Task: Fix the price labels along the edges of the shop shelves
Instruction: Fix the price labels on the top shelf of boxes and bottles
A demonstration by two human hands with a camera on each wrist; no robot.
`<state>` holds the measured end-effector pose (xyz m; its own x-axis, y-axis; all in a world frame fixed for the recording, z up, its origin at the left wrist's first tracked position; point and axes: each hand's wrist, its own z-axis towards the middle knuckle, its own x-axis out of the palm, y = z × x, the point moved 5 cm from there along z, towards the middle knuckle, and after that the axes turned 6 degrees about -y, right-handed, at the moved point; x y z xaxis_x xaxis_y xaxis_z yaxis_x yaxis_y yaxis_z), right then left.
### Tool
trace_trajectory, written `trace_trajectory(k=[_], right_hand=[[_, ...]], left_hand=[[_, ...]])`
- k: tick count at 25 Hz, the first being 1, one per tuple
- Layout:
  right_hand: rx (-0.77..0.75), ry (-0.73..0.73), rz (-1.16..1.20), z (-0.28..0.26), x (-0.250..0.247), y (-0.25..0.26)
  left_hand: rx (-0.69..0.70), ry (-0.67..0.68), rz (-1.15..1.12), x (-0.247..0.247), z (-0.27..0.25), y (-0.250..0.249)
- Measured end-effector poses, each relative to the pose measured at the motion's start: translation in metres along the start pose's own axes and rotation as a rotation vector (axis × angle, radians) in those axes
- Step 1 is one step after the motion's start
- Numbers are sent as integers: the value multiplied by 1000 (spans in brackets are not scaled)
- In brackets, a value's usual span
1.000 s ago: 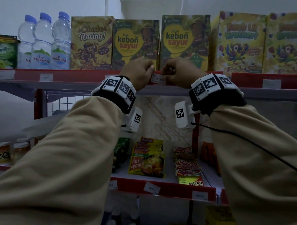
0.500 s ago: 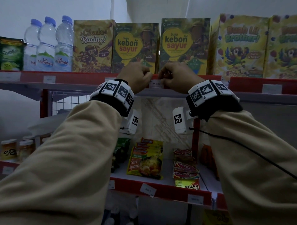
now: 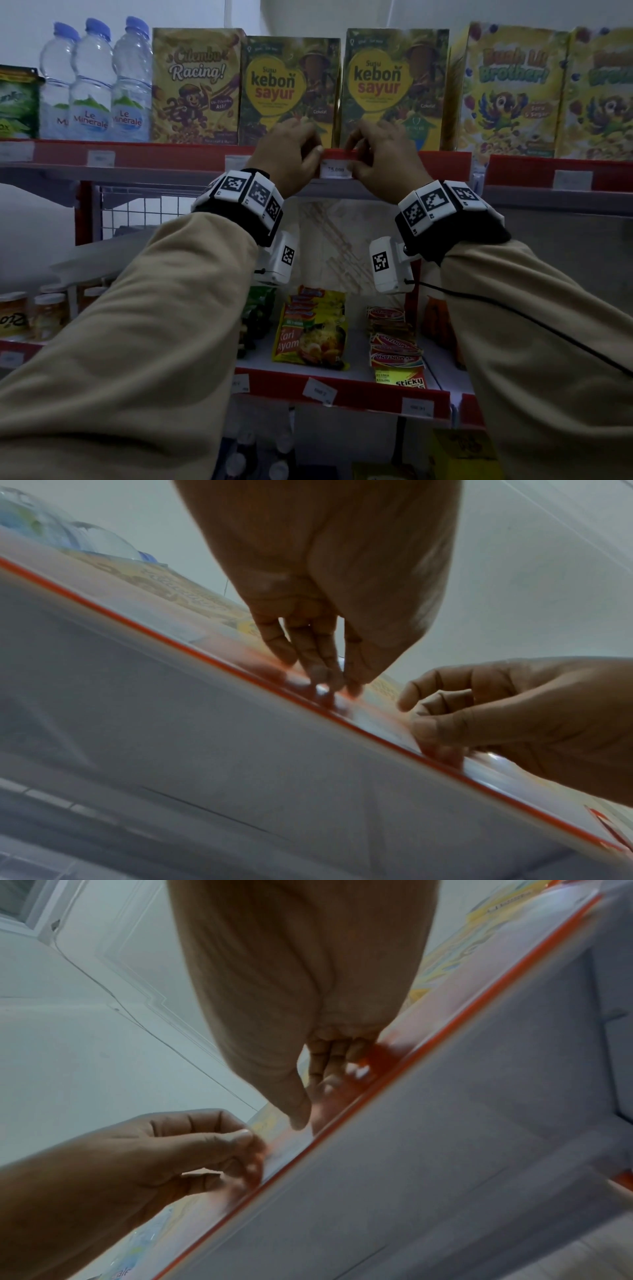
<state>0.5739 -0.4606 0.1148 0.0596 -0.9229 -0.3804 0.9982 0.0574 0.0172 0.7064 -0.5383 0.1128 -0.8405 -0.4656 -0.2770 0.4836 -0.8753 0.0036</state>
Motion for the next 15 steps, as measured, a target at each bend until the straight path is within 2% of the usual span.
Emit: trace_trajectory(k=[3, 7, 10, 15], right_hand=[[56, -44, -110, -1, 8, 9], [59, -60, -166, 3, 22, 32], [70, -80, -172, 9, 33, 54], [59, -70, -235, 17, 54, 89]], left_hand=[[46, 15, 45, -10, -7, 11], [140, 110, 123, -25, -13, 33], [144, 72, 129, -39, -20, 61], [106, -68, 152, -55, -49, 110]])
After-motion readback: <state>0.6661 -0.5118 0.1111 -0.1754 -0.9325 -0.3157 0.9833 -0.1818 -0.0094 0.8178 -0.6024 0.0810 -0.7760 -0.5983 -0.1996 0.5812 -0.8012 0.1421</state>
